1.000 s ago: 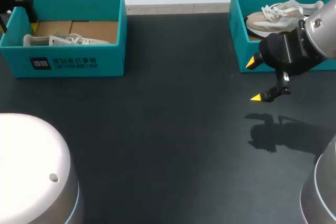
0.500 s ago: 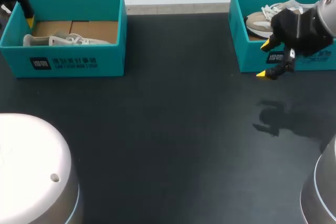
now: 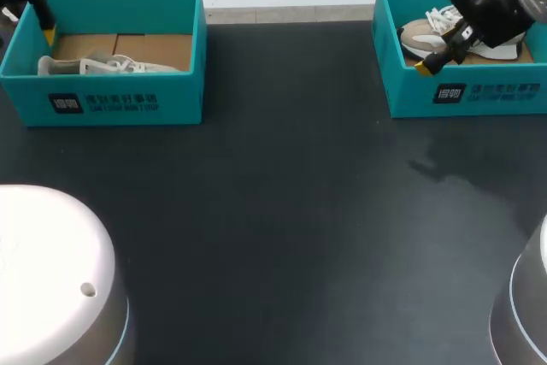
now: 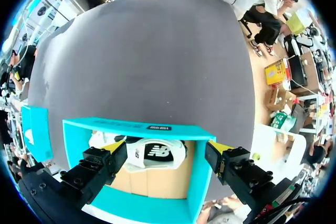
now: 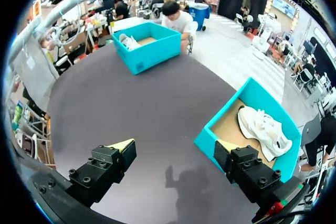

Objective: Take the shoe out of the shoebox, open the shoe tongue, remove and reinsert the insole, then place the shoe into the shoebox

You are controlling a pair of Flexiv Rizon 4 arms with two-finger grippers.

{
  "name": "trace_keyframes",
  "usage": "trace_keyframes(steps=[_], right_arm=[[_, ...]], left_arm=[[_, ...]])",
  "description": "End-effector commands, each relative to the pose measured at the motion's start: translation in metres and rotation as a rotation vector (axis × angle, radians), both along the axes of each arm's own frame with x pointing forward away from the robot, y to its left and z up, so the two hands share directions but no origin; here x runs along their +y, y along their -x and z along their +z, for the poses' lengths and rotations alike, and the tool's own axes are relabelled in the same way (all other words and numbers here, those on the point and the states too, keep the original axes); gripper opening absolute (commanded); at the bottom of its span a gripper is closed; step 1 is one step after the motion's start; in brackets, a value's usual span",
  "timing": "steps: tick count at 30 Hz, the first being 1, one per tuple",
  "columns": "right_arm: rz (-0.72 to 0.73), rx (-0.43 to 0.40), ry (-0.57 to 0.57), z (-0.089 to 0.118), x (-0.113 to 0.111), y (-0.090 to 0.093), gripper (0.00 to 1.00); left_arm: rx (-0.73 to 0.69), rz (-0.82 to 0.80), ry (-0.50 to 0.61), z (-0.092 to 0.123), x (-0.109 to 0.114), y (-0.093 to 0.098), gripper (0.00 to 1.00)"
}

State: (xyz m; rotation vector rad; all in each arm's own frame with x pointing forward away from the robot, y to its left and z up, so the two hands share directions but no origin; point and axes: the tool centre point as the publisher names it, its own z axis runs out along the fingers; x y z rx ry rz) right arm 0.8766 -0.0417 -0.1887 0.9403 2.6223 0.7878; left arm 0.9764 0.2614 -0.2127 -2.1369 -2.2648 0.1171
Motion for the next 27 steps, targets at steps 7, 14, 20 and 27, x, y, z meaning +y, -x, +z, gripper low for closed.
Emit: trace_keyframes(steps=[7,14,20,27], right_arm=[[-0.055,-0.026,-0.006,-0.003,-0.001,-0.005,1.00],[-0.219,-0.072,-0.007,-0.010,-0.025,-0.058,1.00],[-0.320,0.042,0.071,-0.006,-0.065,-0.097,1.00],[-0.437,0.101,0.063,-0.004,-0.114,-0.141,1.00]], left_arm=[[0.000,-0.001,-0.001,0.000,0.001,0.000,1.00],[0.000,-0.001,-0.001,0.000,0.001,0.000,1.00],[0.000,-0.001,-0.001,0.000,0.001,0.000,1.00],[0.000,-0.001,-0.001,0.000,0.001,0.000,1.00]])
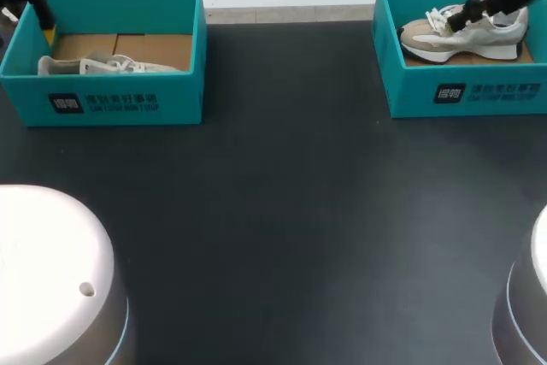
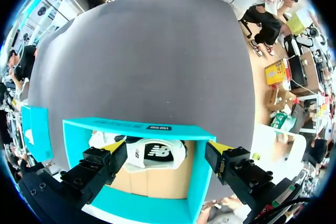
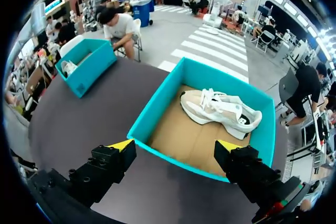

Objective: Take the shoe out of the shoebox, open the shoe tongue, remove and reinsert the insole, then place the shoe into the shoebox

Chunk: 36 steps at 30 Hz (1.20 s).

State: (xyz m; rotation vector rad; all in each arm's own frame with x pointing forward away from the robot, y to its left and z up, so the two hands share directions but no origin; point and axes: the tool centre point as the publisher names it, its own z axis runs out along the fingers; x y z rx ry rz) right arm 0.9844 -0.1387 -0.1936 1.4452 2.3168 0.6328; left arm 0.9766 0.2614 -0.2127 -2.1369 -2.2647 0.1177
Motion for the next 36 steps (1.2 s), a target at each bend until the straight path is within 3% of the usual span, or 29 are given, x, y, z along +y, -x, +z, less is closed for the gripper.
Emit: trace_keyframes(steps=[1,4,9,25,28,31,36], right_arm=[[-0.021,0.090,0.036,0.001,-0.023,-0.039,1.00],[-0.063,0.122,0.054,-0.003,-0.042,-0.059,1.00],[-0.321,0.122,0.059,-0.013,-0.078,-0.089,1.00],[-0.321,0.122,0.059,-0.013,-0.078,-0.089,1.00],[-0.487,0.195,0.069,-0.037,-0.095,-0.103,1.00],[-0.620,0.224,0.040,-0.049,-0.118,-0.120,1.00],[-0.698,0.241,0.059,-0.061,-0.148,-0.144,1.00]], left_arm=[[0.000,-0.001,-0.002,0.000,0.001,0.000,1.00],[0.000,-0.001,-0.002,0.000,0.001,0.000,1.00],[0.000,-0.001,-0.002,0.000,0.001,0.000,1.00],[0.000,-0.001,-0.002,0.000,0.001,0.000,1.00],[0.000,-0.001,-0.002,0.000,0.001,0.000,1.00],[0.000,-0.001,-0.002,0.000,0.001,0.000,1.00],[0.000,-0.001,-0.002,0.000,0.001,0.000,1.00]])
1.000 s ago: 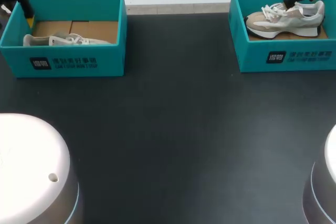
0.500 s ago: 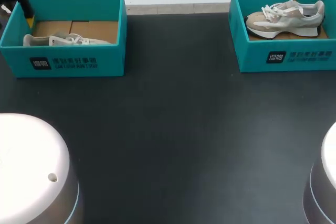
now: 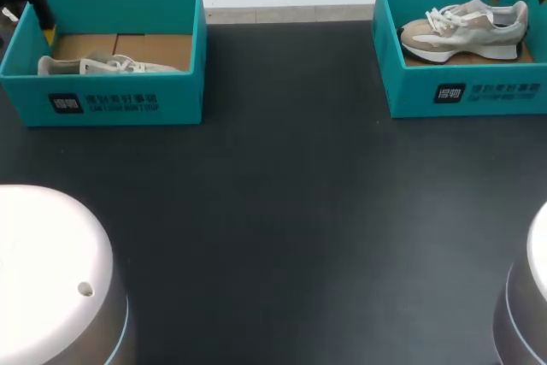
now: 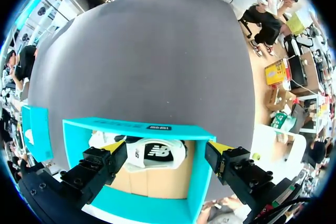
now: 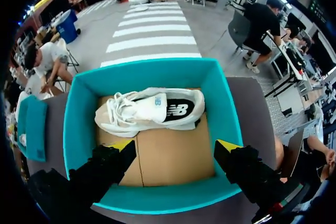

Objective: Take the shoe out of the shoebox, open the shoe tongue, remove and reinsert the insole, then place the shoe into the shoebox

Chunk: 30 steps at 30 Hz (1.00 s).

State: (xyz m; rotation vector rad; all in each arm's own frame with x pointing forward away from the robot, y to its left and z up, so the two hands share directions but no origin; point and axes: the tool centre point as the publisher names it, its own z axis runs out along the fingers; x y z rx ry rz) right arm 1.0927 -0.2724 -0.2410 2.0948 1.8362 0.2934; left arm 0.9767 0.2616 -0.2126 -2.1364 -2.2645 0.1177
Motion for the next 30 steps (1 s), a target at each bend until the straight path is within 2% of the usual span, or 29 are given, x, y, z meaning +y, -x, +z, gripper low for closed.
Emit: trace_keyframes(steps=[1,5,11,12,13,14,20,30], right_arm=[[-0.102,0.083,0.005,-0.016,-0.018,-0.040,1.00],[-0.095,0.101,0.039,-0.025,-0.032,-0.059,1.00],[-0.058,0.134,0.013,-0.036,-0.040,-0.077,1.00],[-0.049,0.152,0.018,-0.038,-0.042,-0.079,0.84],[-0.050,0.158,0.013,-0.040,-0.043,-0.079,0.58],[-0.047,0.167,0.005,-0.042,-0.045,-0.080,0.48],[-0.005,0.232,0.011,-0.054,-0.049,-0.079,0.49],[0.015,0.295,0.036,-0.076,-0.058,-0.082,0.48]], left_arm=[[-0.001,-0.001,-0.001,0.000,0.001,0.000,1.00],[-0.001,-0.001,-0.001,0.000,0.001,0.000,1.00],[-0.001,-0.001,-0.001,0.000,0.001,0.000,1.00],[-0.001,-0.001,-0.001,0.000,0.001,0.000,1.00],[-0.001,-0.001,-0.001,0.000,0.001,0.000,1.00],[-0.001,-0.001,-0.001,0.000,0.001,0.000,1.00],[-0.001,-0.001,-0.001,0.000,0.001,0.000,1.00],[-0.001,-0.001,-0.001,0.000,0.001,0.000,1.00]])
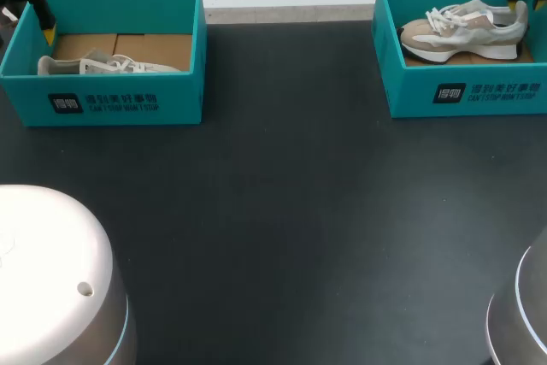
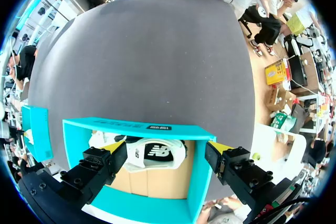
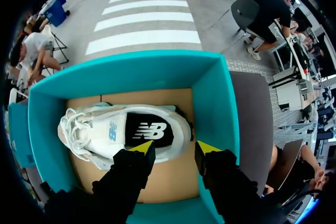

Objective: Take the shoe out of the shoebox, open the shoe tongue, remove and reinsert the insole, then place the shoe into the shoebox

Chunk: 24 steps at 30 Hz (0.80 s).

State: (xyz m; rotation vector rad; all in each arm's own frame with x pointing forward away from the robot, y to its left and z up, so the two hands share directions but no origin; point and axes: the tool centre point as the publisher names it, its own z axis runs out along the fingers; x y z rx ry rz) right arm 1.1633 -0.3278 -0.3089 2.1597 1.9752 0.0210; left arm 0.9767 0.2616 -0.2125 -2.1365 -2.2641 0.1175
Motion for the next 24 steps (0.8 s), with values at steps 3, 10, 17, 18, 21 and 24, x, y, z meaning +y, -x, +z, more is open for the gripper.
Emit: trace_keyframes(steps=[3,10,17,18,21,24], right_arm=[[-0.009,0.078,0.013,-0.013,-0.004,-0.013,0.48],[0.013,0.123,0.071,-0.032,-0.011,-0.018,0.48],[0.013,0.150,0.087,-0.051,-0.016,-0.021,0.49],[0.013,0.154,0.091,-0.054,-0.017,-0.021,0.49],[0.009,0.171,0.097,-0.063,-0.018,-0.022,0.48],[0.014,0.193,0.116,-0.067,-0.019,-0.022,0.46]], left_arm=[[-0.001,-0.001,-0.001,0.000,0.001,0.000,1.00],[-0.001,-0.001,-0.001,0.000,0.001,0.000,1.00],[-0.001,-0.001,-0.001,0.000,0.001,0.000,1.00],[-0.001,-0.001,-0.001,0.000,0.001,0.000,1.00],[-0.001,-0.001,-0.001,0.000,0.001,0.000,1.00],[-0.001,-0.001,-0.001,0.000,0.001,0.000,1.00]])
